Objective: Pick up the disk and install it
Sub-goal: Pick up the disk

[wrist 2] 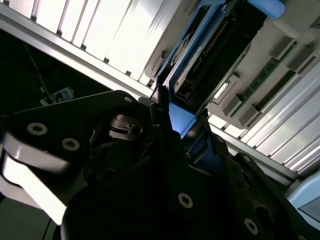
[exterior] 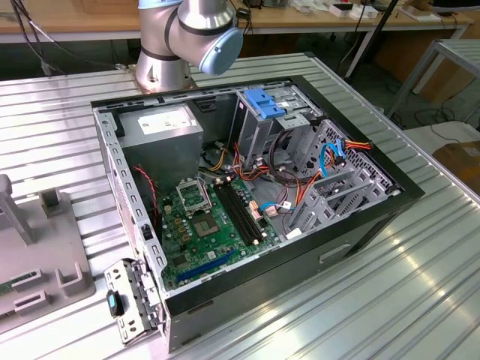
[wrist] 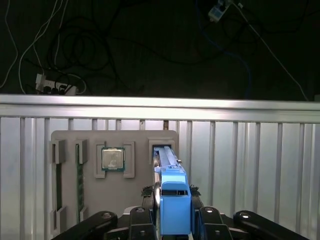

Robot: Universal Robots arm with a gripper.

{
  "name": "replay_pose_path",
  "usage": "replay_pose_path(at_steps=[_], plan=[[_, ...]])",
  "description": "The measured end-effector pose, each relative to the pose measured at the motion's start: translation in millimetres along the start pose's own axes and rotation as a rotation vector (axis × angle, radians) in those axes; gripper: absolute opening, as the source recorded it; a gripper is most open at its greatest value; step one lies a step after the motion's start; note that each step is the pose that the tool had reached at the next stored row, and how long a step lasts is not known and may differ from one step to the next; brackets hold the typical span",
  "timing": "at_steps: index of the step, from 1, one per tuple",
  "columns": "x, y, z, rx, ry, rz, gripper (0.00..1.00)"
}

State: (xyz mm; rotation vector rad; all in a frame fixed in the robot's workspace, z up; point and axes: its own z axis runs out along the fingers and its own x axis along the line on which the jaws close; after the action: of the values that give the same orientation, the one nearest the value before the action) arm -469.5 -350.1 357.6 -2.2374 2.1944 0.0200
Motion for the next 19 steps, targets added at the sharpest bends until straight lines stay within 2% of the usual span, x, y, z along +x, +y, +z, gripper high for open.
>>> replay_pose_path(at_steps=[3,17,19], plan=[[-0.2,0.0,-13.3,-0.0001,-0.0001,0.000,0.37],[-0.2,0.0,-14.1,0.0000,-0.0001,0.000,0.37],[-0.2,0.0,-16.4,-0.0002,0.0000,0.000,0.37]])
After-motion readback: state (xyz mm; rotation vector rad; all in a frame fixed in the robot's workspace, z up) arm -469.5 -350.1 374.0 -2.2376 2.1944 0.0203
